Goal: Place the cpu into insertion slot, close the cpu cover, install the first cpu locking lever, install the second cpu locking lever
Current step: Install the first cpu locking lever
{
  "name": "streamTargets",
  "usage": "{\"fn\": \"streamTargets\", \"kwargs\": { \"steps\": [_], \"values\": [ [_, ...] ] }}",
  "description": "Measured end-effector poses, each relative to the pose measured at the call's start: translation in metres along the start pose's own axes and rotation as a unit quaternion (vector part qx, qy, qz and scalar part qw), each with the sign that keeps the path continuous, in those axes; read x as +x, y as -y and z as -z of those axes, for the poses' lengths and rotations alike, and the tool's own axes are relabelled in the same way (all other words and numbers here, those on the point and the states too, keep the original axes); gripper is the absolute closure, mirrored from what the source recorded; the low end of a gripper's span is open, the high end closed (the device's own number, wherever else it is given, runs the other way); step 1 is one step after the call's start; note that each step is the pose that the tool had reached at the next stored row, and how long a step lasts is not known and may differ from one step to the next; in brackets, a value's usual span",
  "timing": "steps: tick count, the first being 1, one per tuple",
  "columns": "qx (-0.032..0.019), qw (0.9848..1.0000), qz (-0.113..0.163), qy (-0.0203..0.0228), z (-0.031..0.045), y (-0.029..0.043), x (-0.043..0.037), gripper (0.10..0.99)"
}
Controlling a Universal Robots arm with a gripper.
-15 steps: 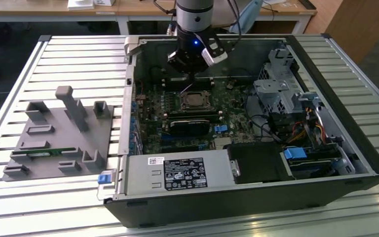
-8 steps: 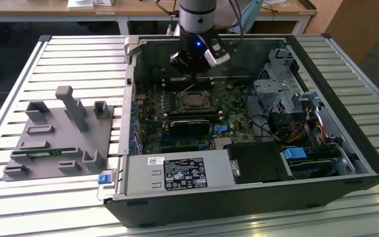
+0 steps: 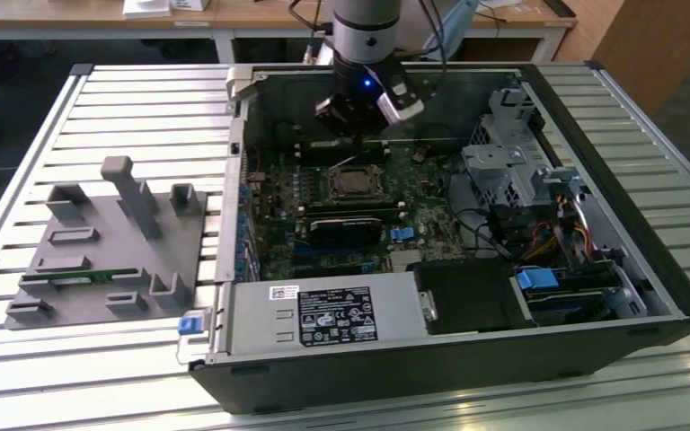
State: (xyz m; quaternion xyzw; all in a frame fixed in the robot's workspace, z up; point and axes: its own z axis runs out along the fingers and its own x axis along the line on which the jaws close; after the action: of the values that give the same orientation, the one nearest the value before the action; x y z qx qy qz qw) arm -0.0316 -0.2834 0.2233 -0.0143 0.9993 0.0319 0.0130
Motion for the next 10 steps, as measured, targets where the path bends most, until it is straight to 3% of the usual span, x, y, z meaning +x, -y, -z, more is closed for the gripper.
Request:
{"fn": "streamTargets", "kwargs": {
  "steps": [10],
  "values": [
    [0.0000, 1.0000, 0.000, -0.0002, -0.0071, 0.0006, -0.0055, 0.980]
  ]
}}
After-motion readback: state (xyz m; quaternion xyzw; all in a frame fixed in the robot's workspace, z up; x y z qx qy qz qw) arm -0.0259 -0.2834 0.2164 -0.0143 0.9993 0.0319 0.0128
